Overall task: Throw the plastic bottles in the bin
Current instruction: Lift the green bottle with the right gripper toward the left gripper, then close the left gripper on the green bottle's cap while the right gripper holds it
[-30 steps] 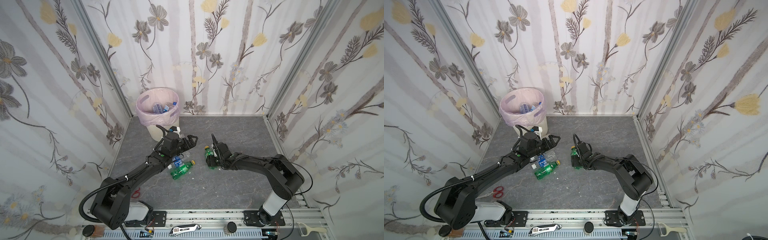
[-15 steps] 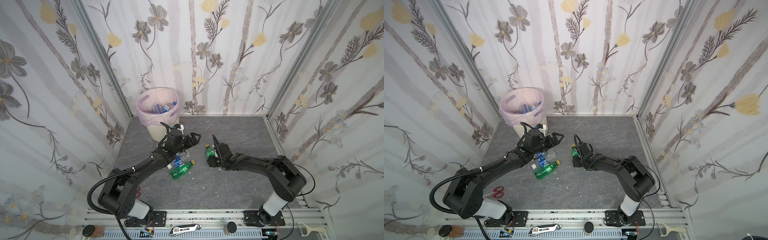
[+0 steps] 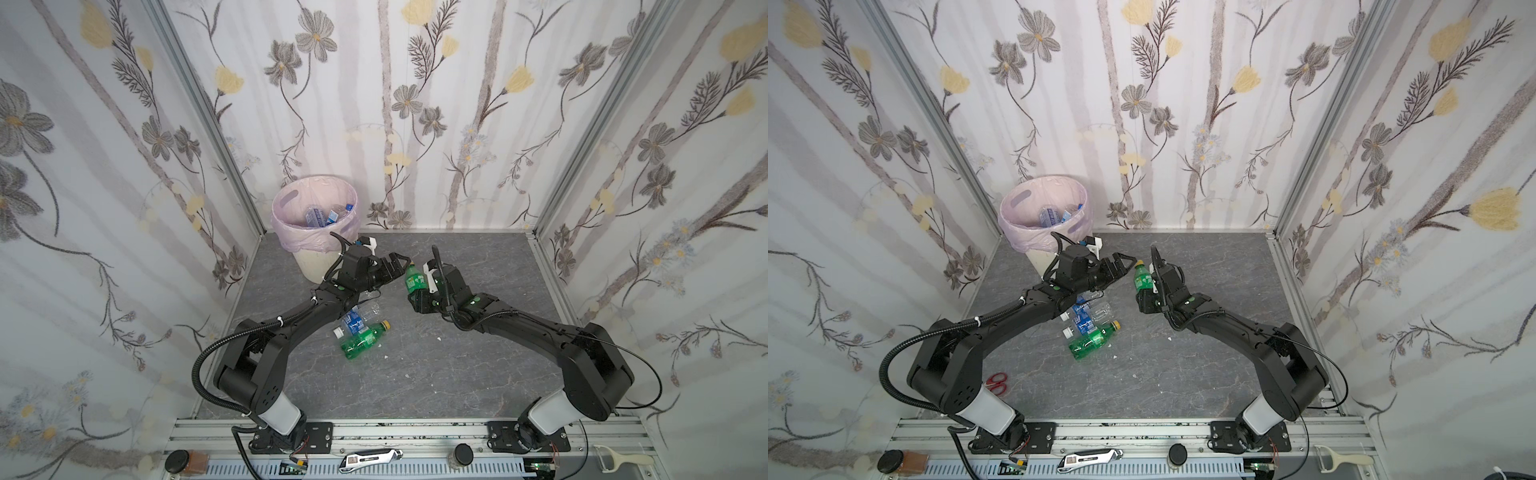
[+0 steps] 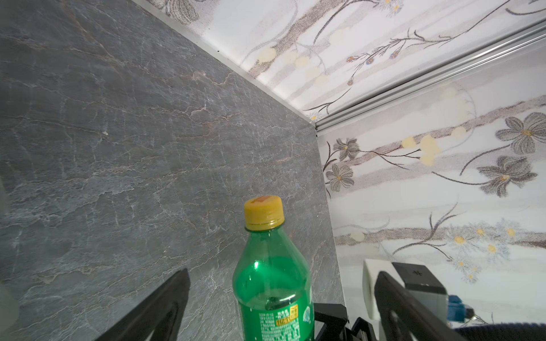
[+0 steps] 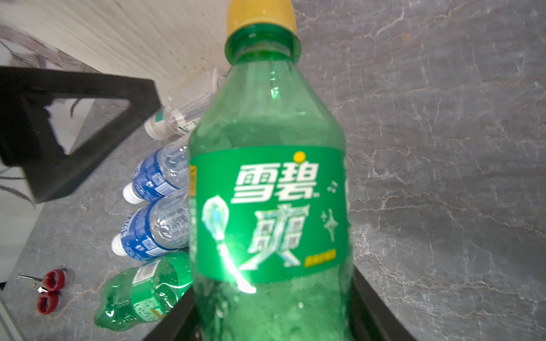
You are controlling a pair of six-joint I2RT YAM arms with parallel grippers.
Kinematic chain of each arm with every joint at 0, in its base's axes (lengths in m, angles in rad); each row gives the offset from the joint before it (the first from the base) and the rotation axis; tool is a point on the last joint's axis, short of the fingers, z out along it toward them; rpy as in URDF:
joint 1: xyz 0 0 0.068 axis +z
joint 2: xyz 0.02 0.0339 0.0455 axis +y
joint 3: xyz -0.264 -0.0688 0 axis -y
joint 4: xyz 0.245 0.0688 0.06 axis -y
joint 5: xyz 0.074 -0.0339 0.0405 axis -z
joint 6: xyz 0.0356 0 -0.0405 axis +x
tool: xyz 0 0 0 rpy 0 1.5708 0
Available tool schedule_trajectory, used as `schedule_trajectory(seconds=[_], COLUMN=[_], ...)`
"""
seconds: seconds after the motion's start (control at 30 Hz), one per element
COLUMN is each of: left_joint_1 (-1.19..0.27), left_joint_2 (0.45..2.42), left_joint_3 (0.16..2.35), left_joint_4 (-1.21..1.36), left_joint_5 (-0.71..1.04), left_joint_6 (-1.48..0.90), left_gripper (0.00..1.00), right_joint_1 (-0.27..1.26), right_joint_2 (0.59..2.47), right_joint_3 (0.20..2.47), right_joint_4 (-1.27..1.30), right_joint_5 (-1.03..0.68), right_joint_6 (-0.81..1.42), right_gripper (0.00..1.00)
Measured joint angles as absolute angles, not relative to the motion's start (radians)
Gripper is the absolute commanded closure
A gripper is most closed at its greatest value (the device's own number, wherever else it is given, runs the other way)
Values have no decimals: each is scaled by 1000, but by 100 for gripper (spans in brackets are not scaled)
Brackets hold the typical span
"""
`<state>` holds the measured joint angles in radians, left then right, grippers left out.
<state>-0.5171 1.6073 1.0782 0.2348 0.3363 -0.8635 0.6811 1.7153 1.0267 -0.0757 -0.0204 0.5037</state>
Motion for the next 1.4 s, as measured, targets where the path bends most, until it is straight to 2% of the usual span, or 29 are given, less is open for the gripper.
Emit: schedule_trajectory(seconds=[0.43,0.57,1.1,1.4], left_joint_1=[-517,-517,-517,-517], left_joint_2=[1652,1662,1685,1692], left_joint_3=[1168,1182,1254,1259], left_joint_4=[236,234,236,237], left_joint_5=[372,379,368,367], left_joint_6=[-889,-891,-878,-868], left_gripper=[13,23,49,70], right_joint_1=[679,678,679,680], right_joint_2=[1679,1672,1622,1617], right_joint_3=[1105,1107,1058,1053], right_joint_4=[-93,-86,-31,-20], right_joint_5=[-49,-69,-132,-152], right_joint_6=[488,488,477,469], right_gripper=[40,40,41,39])
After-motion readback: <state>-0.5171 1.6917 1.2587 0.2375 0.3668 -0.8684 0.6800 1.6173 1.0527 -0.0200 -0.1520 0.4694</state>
